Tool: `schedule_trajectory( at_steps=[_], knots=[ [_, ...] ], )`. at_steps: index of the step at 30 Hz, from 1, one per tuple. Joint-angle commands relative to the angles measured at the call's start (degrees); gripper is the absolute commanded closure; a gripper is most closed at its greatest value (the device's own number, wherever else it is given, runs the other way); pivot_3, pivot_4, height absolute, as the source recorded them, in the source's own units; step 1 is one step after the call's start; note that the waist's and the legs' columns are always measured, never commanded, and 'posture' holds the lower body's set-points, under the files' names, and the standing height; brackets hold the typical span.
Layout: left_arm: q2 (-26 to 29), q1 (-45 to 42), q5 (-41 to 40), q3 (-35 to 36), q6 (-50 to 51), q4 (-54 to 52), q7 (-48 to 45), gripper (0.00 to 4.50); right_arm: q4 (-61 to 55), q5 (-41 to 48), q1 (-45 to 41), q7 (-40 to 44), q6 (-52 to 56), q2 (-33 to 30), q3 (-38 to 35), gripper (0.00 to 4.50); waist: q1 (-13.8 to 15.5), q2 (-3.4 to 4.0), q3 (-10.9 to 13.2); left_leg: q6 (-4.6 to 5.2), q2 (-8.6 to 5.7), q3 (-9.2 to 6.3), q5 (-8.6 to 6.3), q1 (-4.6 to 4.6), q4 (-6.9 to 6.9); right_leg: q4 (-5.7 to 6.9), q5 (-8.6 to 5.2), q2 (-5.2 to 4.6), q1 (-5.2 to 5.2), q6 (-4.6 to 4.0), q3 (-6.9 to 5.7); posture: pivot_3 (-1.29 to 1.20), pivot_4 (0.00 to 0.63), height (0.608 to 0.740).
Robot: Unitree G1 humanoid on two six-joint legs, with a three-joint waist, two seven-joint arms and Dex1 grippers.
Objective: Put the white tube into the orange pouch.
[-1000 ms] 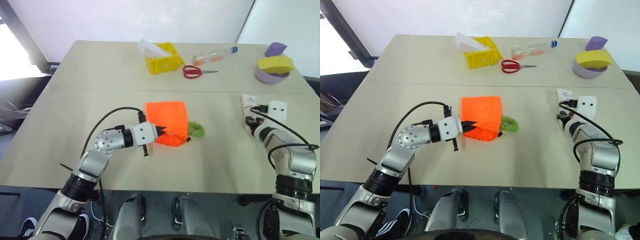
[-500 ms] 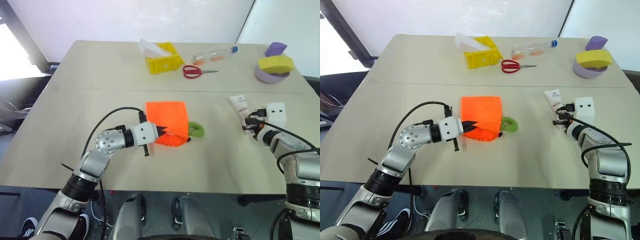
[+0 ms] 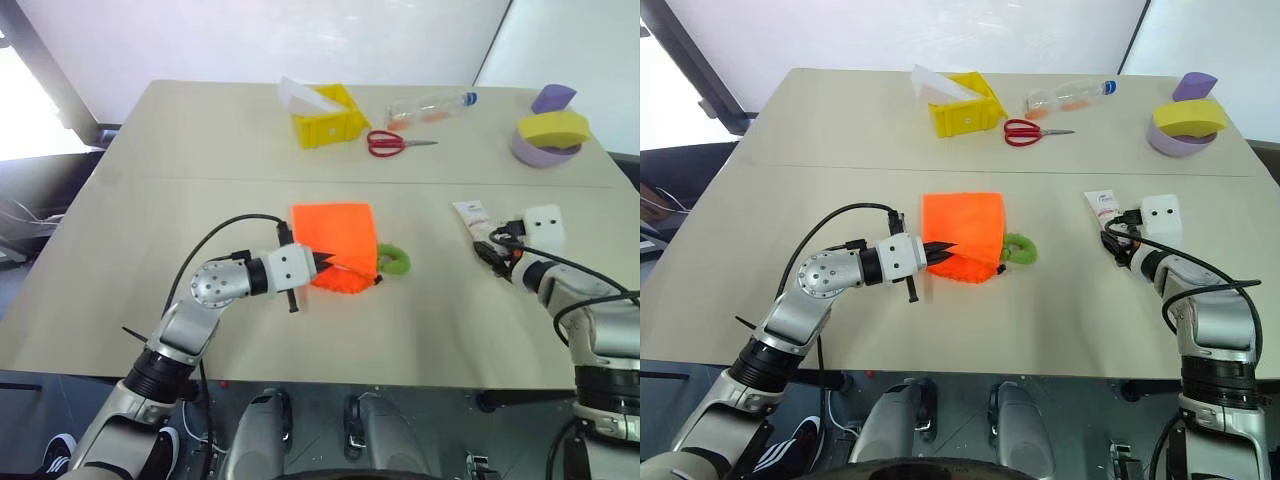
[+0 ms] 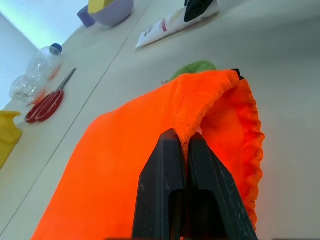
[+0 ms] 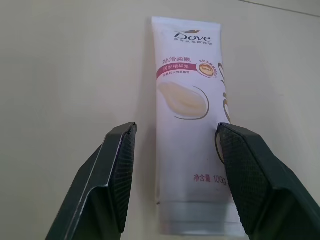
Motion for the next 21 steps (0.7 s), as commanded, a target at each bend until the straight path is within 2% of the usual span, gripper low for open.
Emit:
schedule_trajectory(
  at_steps=[1,6,11,17,20,21],
  knots=[
    [-0.1,0.0,-0.5,0.2,-0.5,-1.7,0.1,4.50,-1.1,-1.5,0.8,0.7,0.6,-2.5,0.2,1.85,0.0,0.00,0.0,0.00,0.00,0.00,0.00,0.00,0.00,0.00,0.00,-0.01,0.00,0.00,0.00,0.00,0.150,0.740],
    [-0.2,0.0,-0.7,0.2,-0.3,-1.8,0.1,4.50,-1.6,-2.0,1.3,0.6,2.8,-3.9,-0.5,1.85,0.0,0.00,0.0,0.00,0.00,0.01,0.00,-0.01,0.00,-0.02,0.00,-0.01,0.00,0.01,0.00,0.00,0.150,0.740],
    [-0.2,0.1,-0.7,0.0,-0.4,-1.9,0.0,4.50,-0.4,0.9,0.9,0.5,7.2,-1.7,-3.0,1.85,0.0,0.00,0.0,0.00,0.00,0.00,0.00,-0.01,0.00,-0.01,0.00,-0.01,0.00,0.01,0.00,0.00,0.150,0.740],
    [-0.3,0.0,-0.5,0.0,-0.5,-1.9,0.2,4.50,2.5,1.5,-0.5,1.7,7.0,-1.9,-2.9,1.85,-0.1,0.00,0.0,0.00,-0.01,0.01,0.00,-0.01,0.01,-0.02,0.00,-0.01,0.00,0.01,0.00,0.00,0.150,0.740],
    [-0.3,0.0,-0.5,0.1,-0.4,-2.0,0.4,4.50,3.5,1.6,-0.7,2.4,6.0,-1.8,-2.8,2.64,-0.1,0.00,0.0,0.00,0.00,0.00,0.00,0.00,0.00,-0.02,0.00,-0.01,0.00,0.01,0.00,0.00,0.150,0.740],
    [-0.3,0.0,-0.5,0.1,-0.4,-2.0,0.4,4.50,3.7,1.9,-0.8,2.6,5.8,-1.7,-3.0,2.67,-0.1,0.00,0.0,0.00,0.01,-0.01,0.00,0.00,0.01,-0.02,0.00,-0.01,0.00,0.01,0.00,0.00,0.150,0.740]
  ],
)
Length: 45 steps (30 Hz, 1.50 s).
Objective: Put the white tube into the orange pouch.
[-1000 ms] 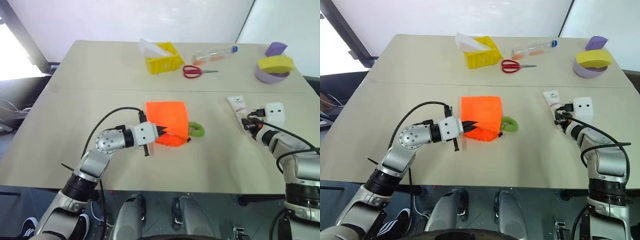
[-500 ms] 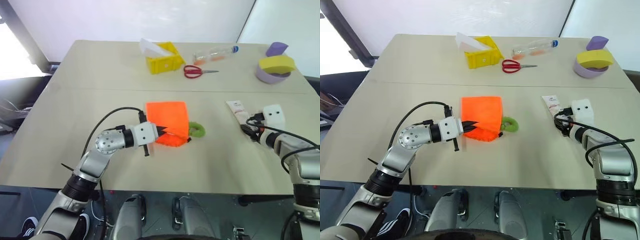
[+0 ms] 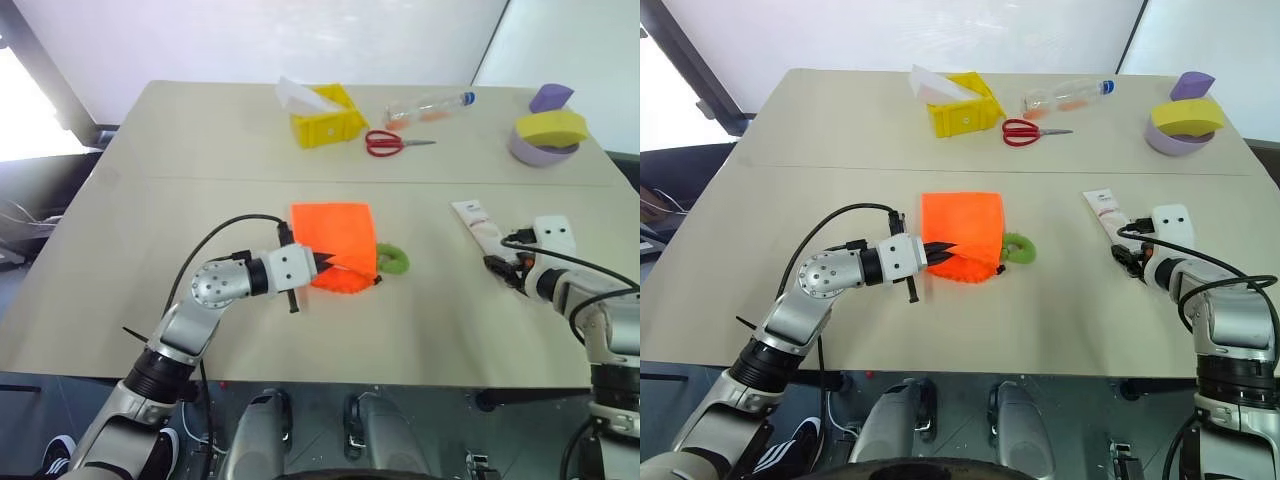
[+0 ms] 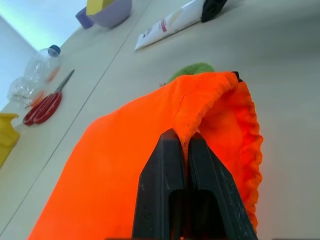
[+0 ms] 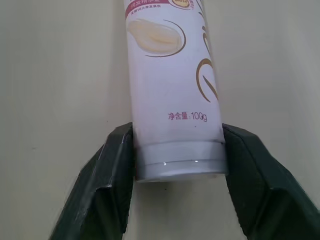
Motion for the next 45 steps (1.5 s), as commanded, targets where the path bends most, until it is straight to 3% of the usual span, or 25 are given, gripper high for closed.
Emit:
schedule_trajectory(
  at_steps=[1,6,13,21,26,30,37,45],
  knots=[
    [-0.2,0.1,-0.4,0.2,-0.4,-2.0,0.4,4.50,0.8,0.5,-0.5,0.7,-1.2,-0.1,-1.0,2.67,0.0,0.00,0.0,0.00,0.00,0.00,0.00,0.00,0.00,0.00,0.00,0.00,0.00,0.00,0.00,0.00,0.150,0.740],
    [-0.3,0.1,-0.3,0.2,-0.4,-2.0,0.5,4.50,-0.6,0.2,-0.3,2.2,-2.6,-1.2,-0.2,2.67,-0.1,0.00,0.0,0.00,0.00,0.01,0.00,0.00,0.00,0.00,0.01,-0.01,0.00,0.00,0.00,0.00,0.150,0.740],
    [-0.6,-0.4,-0.4,0.5,-0.1,-1.3,0.8,4.50,-12.5,9.7,3.3,14.3,-2.7,-4.4,-4.1,2.67,0.1,0.04,0.0,0.00,0.00,-0.01,0.00,-0.02,-0.04,0.00,-0.01,0.04,-0.03,0.07,0.00,0.00,0.150,0.740],
    [-1.2,-1.9,-0.8,1.0,0.7,0.3,0.7,4.50,-33.0,25.4,21.3,32.7,0.9,-12.7,-11.7,2.67,0.4,0.04,0.0,0.13,-0.05,-0.03,-0.09,-0.08,-0.04,-0.12,-0.08,-0.06,0.02,0.13,-0.02,0.00,0.150,0.740],
    [-1.8,-3.1,-1.9,1.4,2.7,0.8,0.3,4.50,-39.2,25.9,31.2,37.3,-2.0,-15.2,-11.7,2.67,0.1,0.00,0.0,0.13,-0.05,-0.04,-0.10,-0.04,0.01,-0.21,-0.15,-0.13,0.09,0.19,-0.01,0.00,0.150,0.740],
    [-1.4,-3.8,-2.2,1.2,3.1,0.7,-0.5,4.50,-42.7,23.9,32.6,35.0,-4.5,-14.6,-6.4,2.67,0.0,0.00,0.0,0.08,-0.03,-0.08,-0.13,0.01,-0.01,-0.24,-0.12,-0.12,0.09,0.13,-0.01,0.00,0.150,0.740],
    [0.7,-3.8,-1.8,0.5,4.2,-1.7,-3.0,4.50,-41.3,16.2,20.9,17.5,-3.9,-5.0,9.7,2.67,0.0,0.03,0.0,-0.07,0.02,-0.18,-0.22,-0.03,-0.06,-0.48,-0.03,-0.10,0.07,-0.01,-0.07,0.00,0.150,0.740],
    [0.6,-3.3,-1.7,0.4,5.2,-2.8,-2.7,4.50,-41.9,16.8,16.2,9.0,0.6,2.4,13.1,2.67,0.2,0.02,0.0,0.20,-0.03,-0.09,-0.17,-0.21,-0.07,-0.57,0.07,-0.14,0.06,-0.12,-0.06,0.00,0.150,0.740]
  ],
)
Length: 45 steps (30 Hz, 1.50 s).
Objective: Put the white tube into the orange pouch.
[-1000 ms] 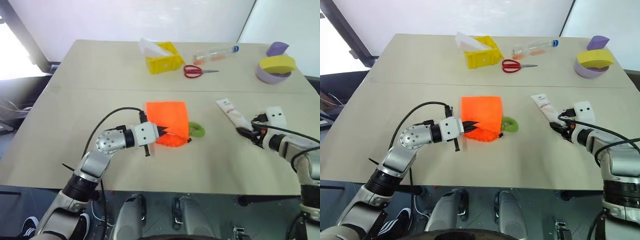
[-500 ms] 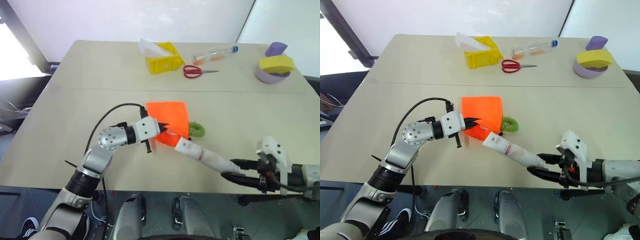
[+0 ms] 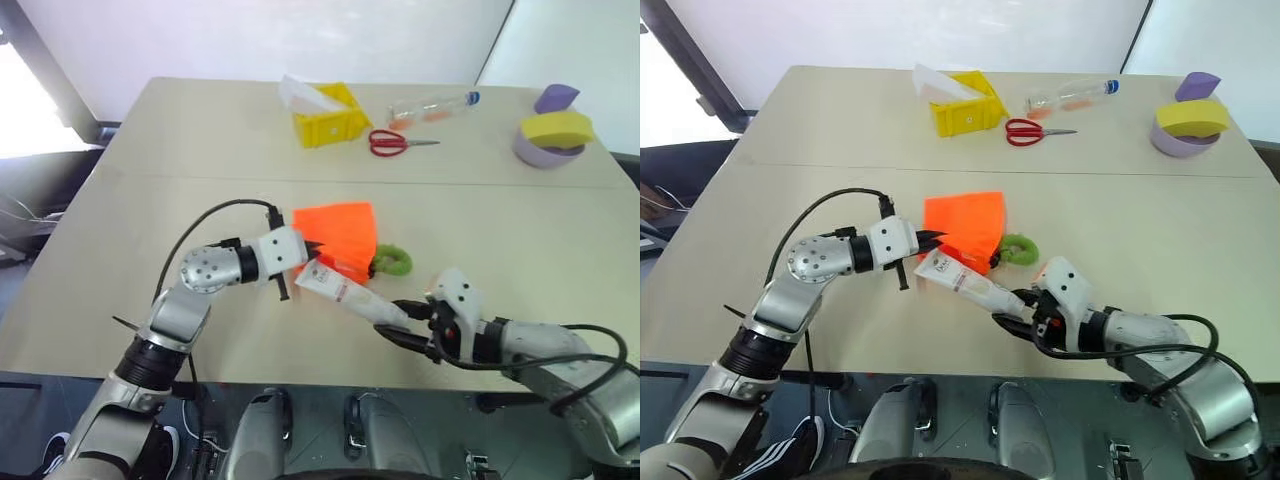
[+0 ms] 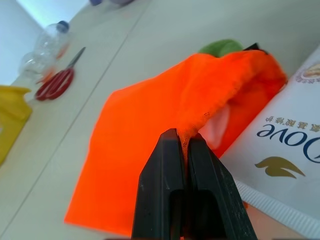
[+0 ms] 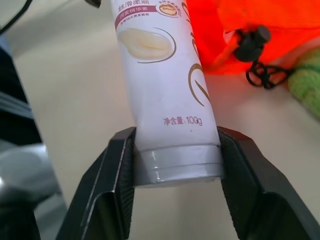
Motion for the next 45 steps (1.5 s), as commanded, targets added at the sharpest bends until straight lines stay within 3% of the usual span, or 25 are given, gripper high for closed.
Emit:
schedule_trajectory(
  at_steps=[1,9,27,37,42,45],
  knots=[
    [-0.9,0.1,-0.5,-2.1,-0.7,-3.7,-1.0,4.50,-1.5,0.1,-1.4,-4.1,0.9,1.4,-1.4,2.67,0.0,0.00,0.0,0.03,-0.01,0.02,-0.02,-0.02,0.00,-0.01,-0.01,0.01,0.00,0.05,0.00,0.00,0.150,0.740],
    [-0.7,0.2,-0.8,-2.2,-0.1,-4.2,-1.3,4.50,-1.0,-1.6,1.2,-3.7,0.4,-3.1,-2.7,2.67,-0.1,-0.01,0.0,0.08,-0.05,0.09,-0.05,0.06,0.05,-0.03,-0.02,-0.01,0.04,0.14,-0.01,0.00,0.150,0.740],
    [-1.6,0.8,-1.3,-2.6,2.1,-5.2,-1.2,4.50,-0.8,-7.8,-9.4,-28.6,14.4,18.9,7.9,2.67,-0.1,0.00,0.0,0.08,0.02,0.08,-0.04,0.09,0.06,0.06,0.12,0.03,0.00,-0.03,0.00,0.00,0.150,0.740],
    [-1.3,1.4,-1.2,-2.6,2.5,-6.4,-1.1,4.50,-4.7,-3.3,-5.3,-21.4,14.4,12.9,0.9,2.67,-0.1,0.00,0.0,0.08,-0.02,0.11,-0.04,0.11,0.07,0.05,0.13,0.01,0.03,0.00,0.00,0.00,0.150,0.740],
    [-1.5,1.6,-1.6,-2.4,3.3,-6.8,-0.9,4.50,-5.4,0.3,-5.1,-21.3,15.8,16.0,-3.5,2.67,-0.2,0.00,0.0,0.08,0.04,0.06,-0.04,0.13,0.05,0.08,0.13,0.07,0.02,0.00,0.00,0.00,0.150,0.740],
    [-1.8,1.7,-1.7,-2.4,3.7,-7.1,-0.6,4.50,-5.1,-1.6,-6.6,-24.1,16.4,17.8,0.5,2.67,-0.2,0.00,0.0,0.08,0.06,0.03,-0.04,0.14,0.04,0.13,0.12,0.09,-0.02,-0.01,0.00,0.00,0.150,0.740]
  ],
)
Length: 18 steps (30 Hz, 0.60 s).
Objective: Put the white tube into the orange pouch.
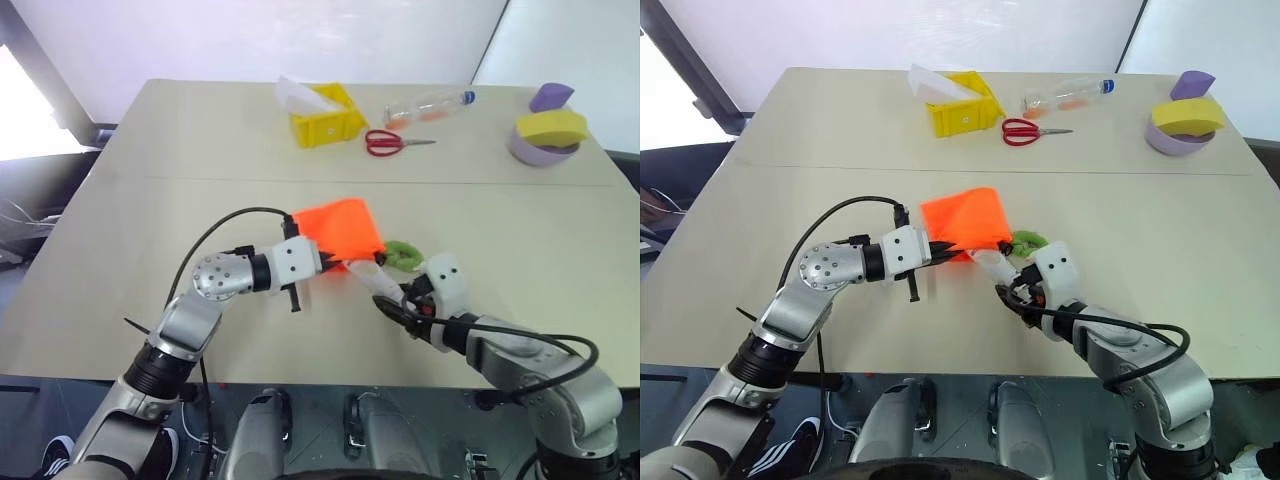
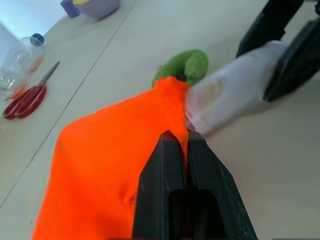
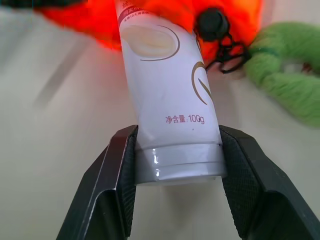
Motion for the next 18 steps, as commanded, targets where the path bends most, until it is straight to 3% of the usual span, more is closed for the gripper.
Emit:
schedule_trajectory(
  at_steps=[1,5,18],
  knots=[
    [-0.6,0.2,-1.2,0.3,0.7,-3.0,0.5,4.50,-2.4,-0.4,-2.2,-2.7,0.5,2.3,3.4,2.67,0.0,0.00,0.0,0.00,0.00,0.01,0.00,0.00,0.00,0.00,0.00,0.00,-0.01,0.00,0.00,0.00,0.150,0.740],
    [-0.8,0.4,-1.0,-0.1,1.0,-3.4,0.7,4.50,0.1,-4.2,-4.1,-2.4,-0.9,-1.7,10.9,2.67,0.0,0.01,0.0,0.00,-0.02,0.03,0.00,-0.01,0.01,0.00,0.00,-0.03,-0.01,0.00,0.01,0.00,0.150,0.740],
    [-1.1,1.1,-1.2,-0.4,1.9,-4.1,0.8,4.50,6.8,-9.4,-8.7,-7.3,-2.7,5.3,10.5,2.67,0.0,0.00,0.0,0.00,-0.04,0.08,0.00,-0.03,0.02,0.03,0.00,0.00,-0.03,0.00,0.00,0.00,0.150,0.740]
  ],
)
